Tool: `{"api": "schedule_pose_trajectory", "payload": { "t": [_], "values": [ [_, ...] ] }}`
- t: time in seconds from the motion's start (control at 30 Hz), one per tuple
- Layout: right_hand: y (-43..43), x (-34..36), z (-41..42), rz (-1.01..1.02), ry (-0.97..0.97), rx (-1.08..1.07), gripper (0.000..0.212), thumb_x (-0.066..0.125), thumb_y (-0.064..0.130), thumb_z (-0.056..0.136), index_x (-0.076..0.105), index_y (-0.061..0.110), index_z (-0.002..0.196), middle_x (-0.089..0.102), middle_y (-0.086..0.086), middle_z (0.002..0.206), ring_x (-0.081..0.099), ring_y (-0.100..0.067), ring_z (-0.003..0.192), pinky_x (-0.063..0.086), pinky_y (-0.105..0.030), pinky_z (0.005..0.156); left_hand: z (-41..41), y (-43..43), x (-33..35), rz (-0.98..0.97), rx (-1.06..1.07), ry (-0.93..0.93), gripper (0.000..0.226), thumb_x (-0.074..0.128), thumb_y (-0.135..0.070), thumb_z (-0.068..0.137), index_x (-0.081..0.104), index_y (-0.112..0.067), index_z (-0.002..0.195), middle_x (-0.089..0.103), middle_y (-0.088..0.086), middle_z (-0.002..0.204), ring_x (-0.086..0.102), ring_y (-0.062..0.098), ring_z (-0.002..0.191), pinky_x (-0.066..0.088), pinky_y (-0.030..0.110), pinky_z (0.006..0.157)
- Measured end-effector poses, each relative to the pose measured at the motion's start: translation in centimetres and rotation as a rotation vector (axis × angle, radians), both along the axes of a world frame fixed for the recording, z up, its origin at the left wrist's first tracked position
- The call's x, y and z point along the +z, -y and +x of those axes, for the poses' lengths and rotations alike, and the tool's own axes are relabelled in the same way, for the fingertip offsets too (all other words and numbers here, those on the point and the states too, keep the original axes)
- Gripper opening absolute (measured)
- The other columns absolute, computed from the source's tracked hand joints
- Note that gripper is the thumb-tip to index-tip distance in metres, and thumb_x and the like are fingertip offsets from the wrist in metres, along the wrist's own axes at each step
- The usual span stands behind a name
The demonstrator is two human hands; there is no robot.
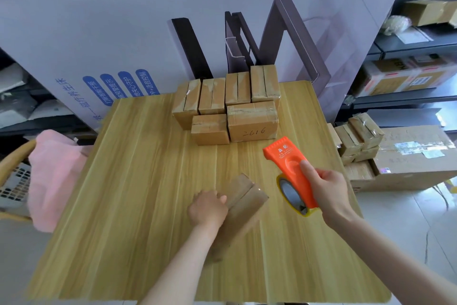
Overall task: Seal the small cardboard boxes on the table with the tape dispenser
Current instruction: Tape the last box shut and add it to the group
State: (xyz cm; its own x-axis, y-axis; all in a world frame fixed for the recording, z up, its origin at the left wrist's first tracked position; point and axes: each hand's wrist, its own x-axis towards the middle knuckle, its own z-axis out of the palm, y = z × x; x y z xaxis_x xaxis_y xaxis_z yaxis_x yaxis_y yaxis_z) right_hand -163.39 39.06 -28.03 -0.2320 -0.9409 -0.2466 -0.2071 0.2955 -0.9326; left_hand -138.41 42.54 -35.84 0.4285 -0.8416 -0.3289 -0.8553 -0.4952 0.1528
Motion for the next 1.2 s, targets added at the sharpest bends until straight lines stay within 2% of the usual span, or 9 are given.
{"api": "schedule_pose_trajectory", "payload": {
  "t": [0.1,0.2,0.33,0.4,0.6,0.8,1.0,1.13,1.2],
  "values": [
    [-0.2,0.6,0.9,0.005,0.036,0.123,0.045,0.066,0.044,0.086,0.069,0.006,0.063,0.061,-0.007,0.046,0.057,-0.02,0.039,0.043,-0.026,0.038,0.7,-2.2,0.6,0.021,0.164,-0.087,0.039,0.043,-0.044,0.096,0.053,-0.024,0.128,0.058,-0.001,0.123,0.055,0.021,0.114,0.044,0.033,0.082],
    [-0.1,1.9,1.8,-0.002,0.136,0.208,0.038,0.067,0.038,0.087,0.069,0.004,0.07,0.063,-0.021,0.051,0.057,-0.038,0.036,0.046,-0.034,0.032,0.2,-1.7,2.7,-0.123,0.141,-0.246,0.051,0.06,-0.035,0.089,0.047,-0.024,0.137,0.056,-0.004,0.128,0.051,0.017,0.12,0.045,0.03,0.091],
    [0.6,4.6,2.5,-0.087,0.116,0.304,0.035,0.065,0.033,0.09,0.07,0.002,0.073,0.06,-0.027,0.053,0.057,-0.035,0.037,0.049,-0.041,0.034,-0.4,1.8,10.9,-0.392,0.412,-1.086,0.029,0.062,-0.036,0.092,0.065,-0.019,0.115,0.07,-0.004,0.111,0.064,0.013,0.104,0.048,0.017,0.076],
    [1.1,6.1,2.8,-0.133,0.103,0.328,0.031,0.065,0.031,0.09,0.071,0.007,0.07,0.06,-0.025,0.052,0.057,-0.035,0.037,0.049,-0.04,0.033,-0.4,3.0,14.8,-0.406,0.321,-1.23,0.031,0.054,-0.042,0.095,0.067,-0.017,0.109,0.073,-0.002,0.102,0.068,0.014,0.097,0.051,0.023,0.076],
    [2.3,9.6,3.8,-0.256,0.062,0.349,0.031,0.067,0.03,0.089,0.07,0.016,0.061,0.06,-0.015,0.046,0.058,-0.032,0.036,0.048,-0.039,0.031,-0.1,3.7,21.3,-0.505,0.063,-1.171,0.024,0.046,-0.026,0.101,0.07,-0.021,0.101,0.074,-0.001,0.099,0.069,0.013,0.096,0.052,0.029,0.084],
    [2.7,11.8,4.4,-0.331,-0.009,0.361,0.038,0.068,0.03,0.088,0.066,0.031,0.05,0.053,0.002,0.039,0.054,-0.021,0.032,0.047,-0.037,0.029,0.0,3.7,22.8,-0.493,0.018,-1.106,0.03,0.045,-0.033,0.101,0.072,-0.023,0.094,0.075,-0.004,0.095,0.068,0.011,0.096,0.051,0.03,0.089],
    [2.7,13.3,4.8,-0.373,-0.019,0.372,0.033,0.067,0.029,0.089,0.069,0.035,0.056,0.058,0.0,0.043,0.058,-0.022,0.035,0.047,-0.035,0.03,0.8,5.1,24.1,-0.476,0.29,-1.303,0.016,0.07,-0.033,0.086,0.073,-0.017,0.085,0.073,-0.003,0.076,0.067,0.009,0.067,0.051,0.026,0.066],
    [2.9,13.9,5.2,-0.401,-0.079,0.37,0.034,0.067,0.029,0.089,0.068,0.032,0.055,0.056,0.004,0.041,0.052,-0.013,0.031,0.04,-0.025,0.028,0.7,6.4,24.7,-0.476,0.36,-1.268,0.006,0.076,-0.017,0.08,0.071,-0.016,0.081,0.071,-0.006,0.065,0.062,0.006,0.058,0.049,0.02,0.051],
    [3.1,14.3,5.6,-0.415,-0.129,0.371,0.03,0.066,0.035,0.088,0.071,0.02,0.063,0.059,0.0,0.044,0.054,-0.015,0.033,0.043,-0.03,0.028,0.6,7.2,25.0,-0.514,0.386,-1.226,0.008,0.072,-0.009,0.082,0.069,-0.015,0.078,0.07,-0.006,0.063,0.063,0.007,0.061,0.048,0.019,0.047]
  ]
}}
